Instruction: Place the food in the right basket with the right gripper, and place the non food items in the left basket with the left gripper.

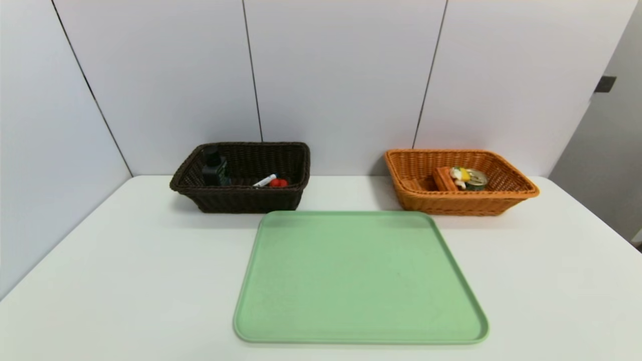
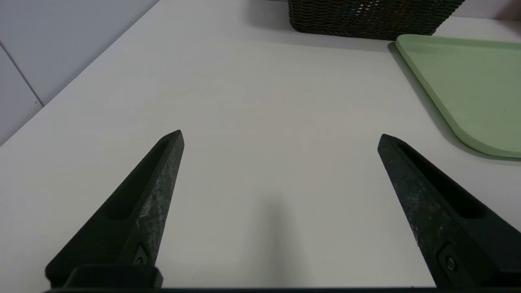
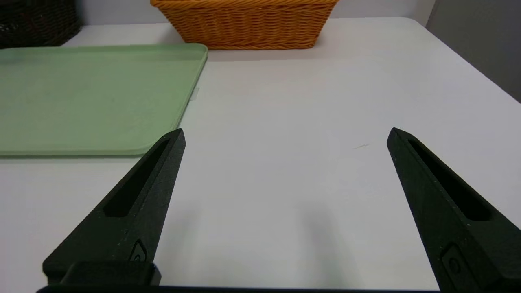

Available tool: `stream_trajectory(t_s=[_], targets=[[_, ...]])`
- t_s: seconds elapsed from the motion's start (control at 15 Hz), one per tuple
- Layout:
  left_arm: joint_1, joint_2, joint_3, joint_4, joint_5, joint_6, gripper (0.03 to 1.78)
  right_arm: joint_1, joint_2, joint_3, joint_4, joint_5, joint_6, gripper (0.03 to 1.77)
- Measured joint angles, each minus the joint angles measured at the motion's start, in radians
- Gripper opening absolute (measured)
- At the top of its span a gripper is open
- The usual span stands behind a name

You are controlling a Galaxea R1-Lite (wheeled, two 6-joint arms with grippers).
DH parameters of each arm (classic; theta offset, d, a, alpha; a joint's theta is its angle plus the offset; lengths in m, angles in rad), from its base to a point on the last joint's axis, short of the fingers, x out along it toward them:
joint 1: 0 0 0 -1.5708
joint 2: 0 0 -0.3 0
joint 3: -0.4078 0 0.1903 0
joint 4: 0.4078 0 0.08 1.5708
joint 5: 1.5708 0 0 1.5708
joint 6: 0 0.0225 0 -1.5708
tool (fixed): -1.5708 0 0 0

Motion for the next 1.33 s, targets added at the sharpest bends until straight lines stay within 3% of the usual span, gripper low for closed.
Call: stream_trajectory(t_s=[1.33], targets=[[0.0,0.002,0.0,-0.002,0.0,-0.01,1.69,0.0,0.0,0.002,-0.007,0.0,0.002,1.71]])
